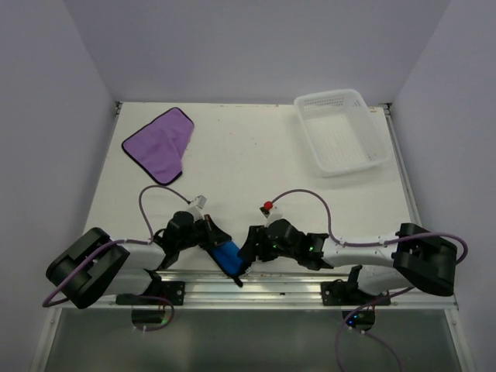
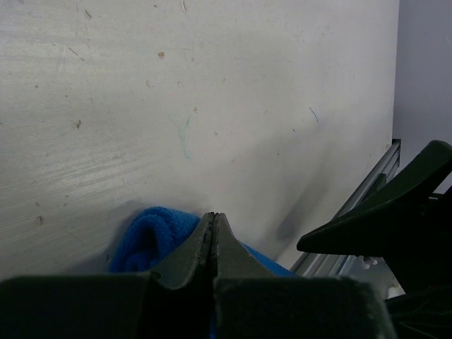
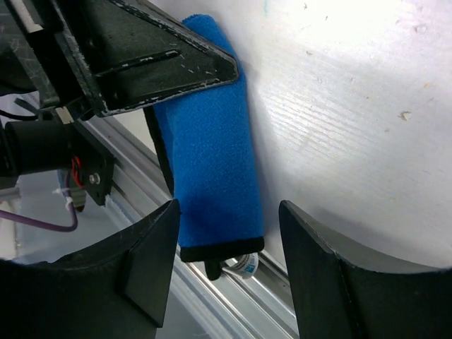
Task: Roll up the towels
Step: Roll the towel
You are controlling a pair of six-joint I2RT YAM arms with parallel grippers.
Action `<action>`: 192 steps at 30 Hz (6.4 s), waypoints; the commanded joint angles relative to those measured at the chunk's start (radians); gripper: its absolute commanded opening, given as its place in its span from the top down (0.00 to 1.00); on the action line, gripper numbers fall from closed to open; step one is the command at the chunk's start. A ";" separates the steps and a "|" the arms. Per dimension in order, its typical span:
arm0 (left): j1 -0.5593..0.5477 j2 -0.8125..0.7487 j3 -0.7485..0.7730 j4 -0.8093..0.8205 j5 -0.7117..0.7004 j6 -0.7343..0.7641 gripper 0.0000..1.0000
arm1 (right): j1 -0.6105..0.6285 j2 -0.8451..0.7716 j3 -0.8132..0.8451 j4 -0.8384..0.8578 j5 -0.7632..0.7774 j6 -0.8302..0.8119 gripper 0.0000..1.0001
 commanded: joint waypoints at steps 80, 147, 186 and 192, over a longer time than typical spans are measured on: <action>0.004 0.105 0.111 -0.123 -0.031 0.047 1.00 | 0.763 0.901 0.958 -1.202 1.128 -0.563 1.00; 0.002 0.108 0.039 -0.061 -0.081 0.055 1.00 | -0.088 0.128 0.040 0.165 -0.193 0.007 0.37; 0.002 0.085 0.024 -0.063 -0.077 0.052 1.00 | 0.085 0.309 0.323 -0.272 0.044 -0.210 0.67; 0.004 0.045 0.047 -0.118 -0.081 0.067 1.00 | 0.116 0.295 0.368 -0.387 0.141 -0.243 0.81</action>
